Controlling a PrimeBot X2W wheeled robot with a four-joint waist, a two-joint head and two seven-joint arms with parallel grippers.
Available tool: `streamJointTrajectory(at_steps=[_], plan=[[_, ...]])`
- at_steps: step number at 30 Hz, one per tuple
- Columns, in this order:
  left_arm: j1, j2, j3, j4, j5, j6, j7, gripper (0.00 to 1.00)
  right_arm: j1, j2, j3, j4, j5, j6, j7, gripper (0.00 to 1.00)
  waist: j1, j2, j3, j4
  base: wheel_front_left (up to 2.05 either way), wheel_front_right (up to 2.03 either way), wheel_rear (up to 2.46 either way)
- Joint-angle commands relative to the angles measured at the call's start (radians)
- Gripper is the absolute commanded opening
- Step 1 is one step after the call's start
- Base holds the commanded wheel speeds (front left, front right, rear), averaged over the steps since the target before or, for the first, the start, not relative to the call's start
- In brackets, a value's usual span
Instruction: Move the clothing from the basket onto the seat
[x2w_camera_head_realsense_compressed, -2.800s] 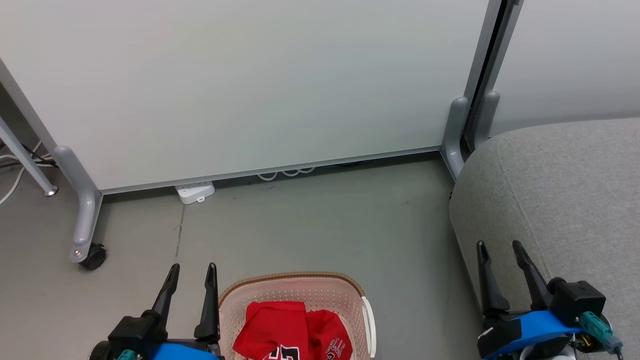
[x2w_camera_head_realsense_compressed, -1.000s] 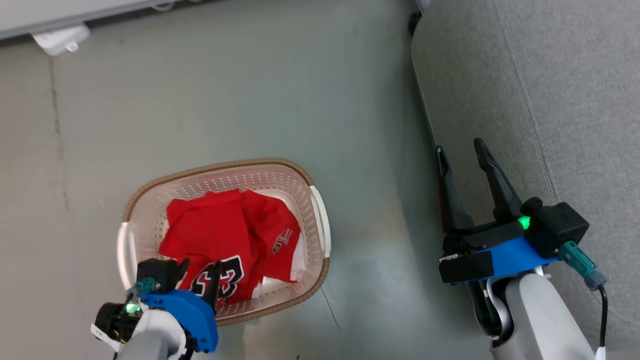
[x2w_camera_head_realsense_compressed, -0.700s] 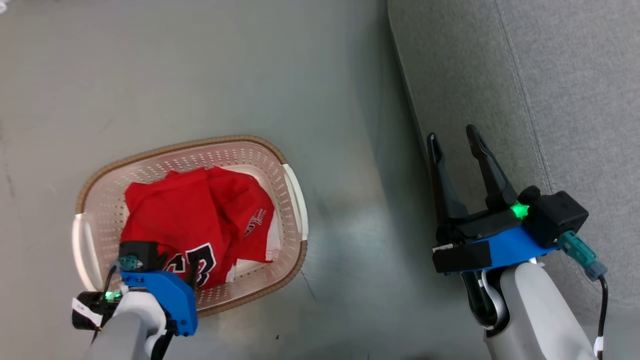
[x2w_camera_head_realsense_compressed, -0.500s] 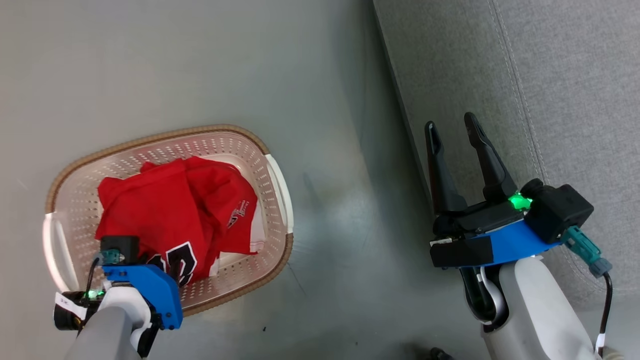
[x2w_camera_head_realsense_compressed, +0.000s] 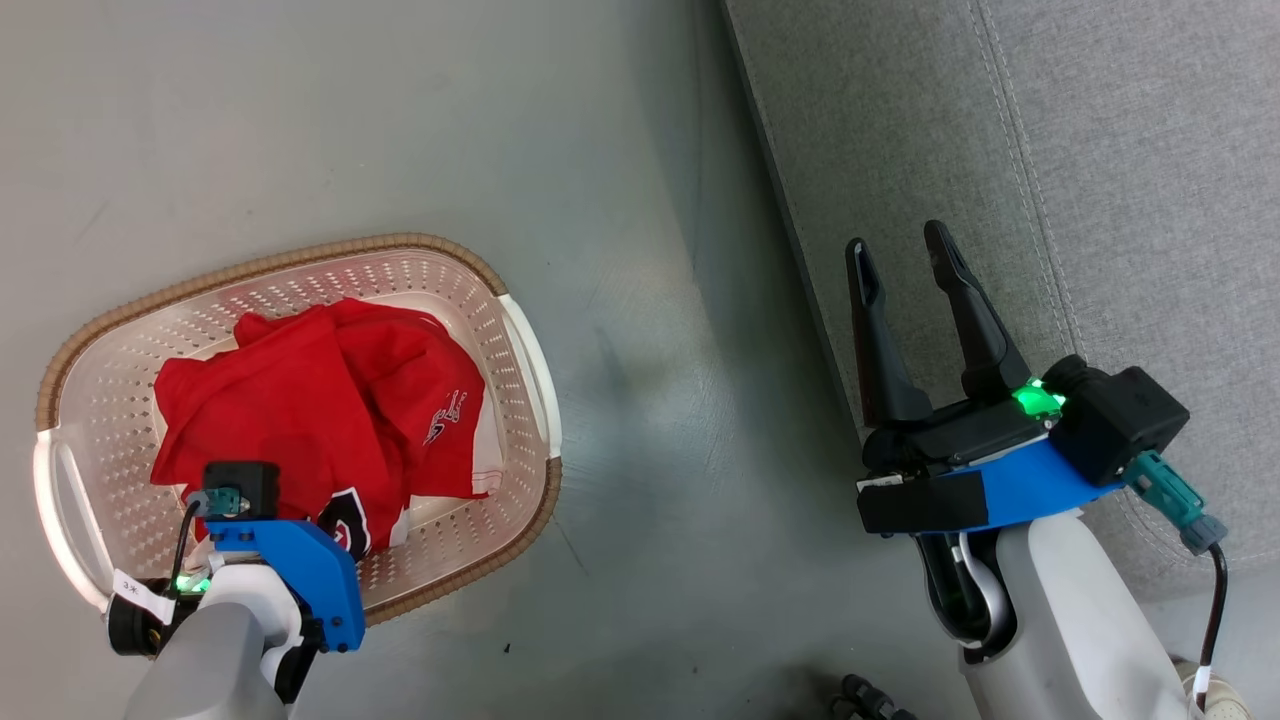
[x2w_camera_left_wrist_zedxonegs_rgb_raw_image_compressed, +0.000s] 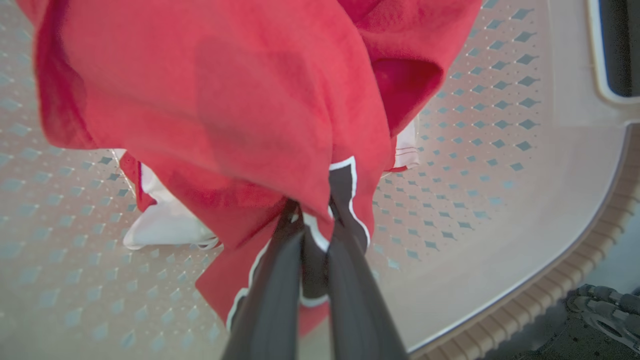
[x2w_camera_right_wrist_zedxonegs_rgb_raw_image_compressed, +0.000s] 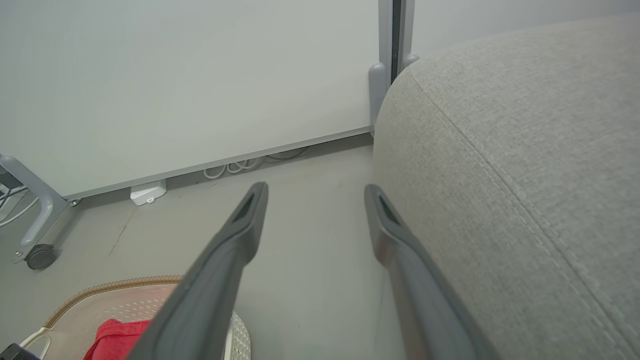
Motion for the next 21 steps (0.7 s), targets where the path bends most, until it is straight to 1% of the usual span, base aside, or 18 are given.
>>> streamJointTrajectory(at_steps=[1, 9, 13, 17, 21], plan=[[-0.016, 0.003, -0.004, 0.005, -0.001, -0.002, -0.006, 0.00, -0.013, -0.001, 0.003, -0.001, 0.004, -0.001, 0.000, 1.00, 0.0000, 0.0000, -0.001, 0.000, 0.00, 0.00, 0.00], [-0.029, -0.004, -0.017, 0.027, -0.013, -0.007, -0.017, 0.00, -0.017, -0.001, 0.001, 0.005, 0.000, -0.001, 0.000, 1.00, 0.0000, 0.0000, -0.006, 0.007, 0.00, 0.00, 0.00], [-0.025, -0.018, -0.031, 0.037, -0.012, -0.010, -0.029, 0.00, -0.002, -0.001, -0.013, 0.017, -0.015, -0.001, 0.000, 1.00, 0.0000, 0.0000, -0.031, 0.027, 0.00, 0.00, 0.00], [-0.018, -0.033, -0.059, 0.050, -0.003, -0.011, -0.035, 0.00, 0.001, -0.001, -0.018, 0.041, -0.037, -0.001, 0.000, 1.00, 0.0000, 0.0000, -0.082, 0.050, 0.00, 0.00, 0.00], [0.001, -0.057, -0.085, 0.059, -0.011, -0.015, -0.047, 0.00, 0.014, -0.002, -0.024, 0.071, -0.060, -0.001, 0.000, 1.00, 0.0000, 0.0000, -0.162, 0.078, 0.00, 0.00, 0.00]])
